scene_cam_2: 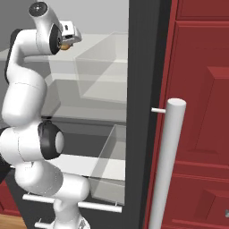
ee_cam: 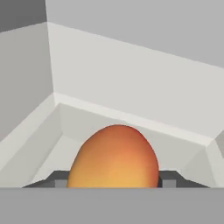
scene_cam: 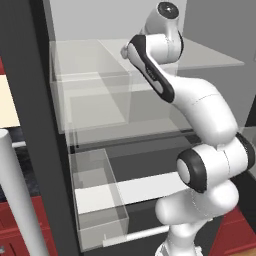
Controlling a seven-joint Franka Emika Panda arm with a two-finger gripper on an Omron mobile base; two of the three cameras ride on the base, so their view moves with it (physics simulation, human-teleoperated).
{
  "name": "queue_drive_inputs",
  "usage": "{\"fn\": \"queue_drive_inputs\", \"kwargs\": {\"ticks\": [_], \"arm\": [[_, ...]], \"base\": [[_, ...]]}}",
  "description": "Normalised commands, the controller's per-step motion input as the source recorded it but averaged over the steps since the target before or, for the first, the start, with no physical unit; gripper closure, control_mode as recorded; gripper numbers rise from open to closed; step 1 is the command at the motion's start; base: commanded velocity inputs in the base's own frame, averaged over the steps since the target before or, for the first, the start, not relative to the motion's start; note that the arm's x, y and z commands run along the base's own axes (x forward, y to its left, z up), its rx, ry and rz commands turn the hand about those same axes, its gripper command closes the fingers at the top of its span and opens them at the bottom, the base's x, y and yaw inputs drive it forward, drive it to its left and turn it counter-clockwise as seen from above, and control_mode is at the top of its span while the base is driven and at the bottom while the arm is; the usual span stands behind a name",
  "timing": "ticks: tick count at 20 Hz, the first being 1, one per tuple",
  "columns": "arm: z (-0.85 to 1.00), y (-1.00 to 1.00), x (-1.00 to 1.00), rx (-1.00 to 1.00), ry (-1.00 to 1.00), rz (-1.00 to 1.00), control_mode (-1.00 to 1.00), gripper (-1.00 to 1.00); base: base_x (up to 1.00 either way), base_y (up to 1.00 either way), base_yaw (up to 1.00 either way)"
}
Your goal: Place the cold items (mango and tomato) from the fridge in one tupperware on the dining counter. Place the warm items (kebab skewer and hot dog) in the stove area in another tupperware.
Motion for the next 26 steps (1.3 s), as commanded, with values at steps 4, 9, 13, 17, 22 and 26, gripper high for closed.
{"fn": "queue_drive_inputs", "kwargs": {"ticks": [4,9,13,17,22,26], "arm": [[0.14,-0.16,-1.0,0.14,-0.06,0.0,-1.0,1.0],[0.0,-0.07,-1.0,0.13,-0.07,-0.02,-1.0,1.0],[0.0,-0.03,-1.0,0.11,-0.03,-0.03,-1.0,1.0],[0.0,-0.04,-1.0,0.08,0.0,-0.03,-1.0,1.0],[0.0,-0.08,-1.0,0.02,0.0,-0.04,-1.0,1.0],[-0.02,-0.18,-0.98,0.0,0.0,-0.07,-1.0,1.0]], "base": [[0.0,0.0,0.0],[0.0,0.0,0.0],[0.0,0.0,0.0],[0.0,0.0,0.0],[0.0,0.0,0.0],[0.0,0.0,0.0]]}}
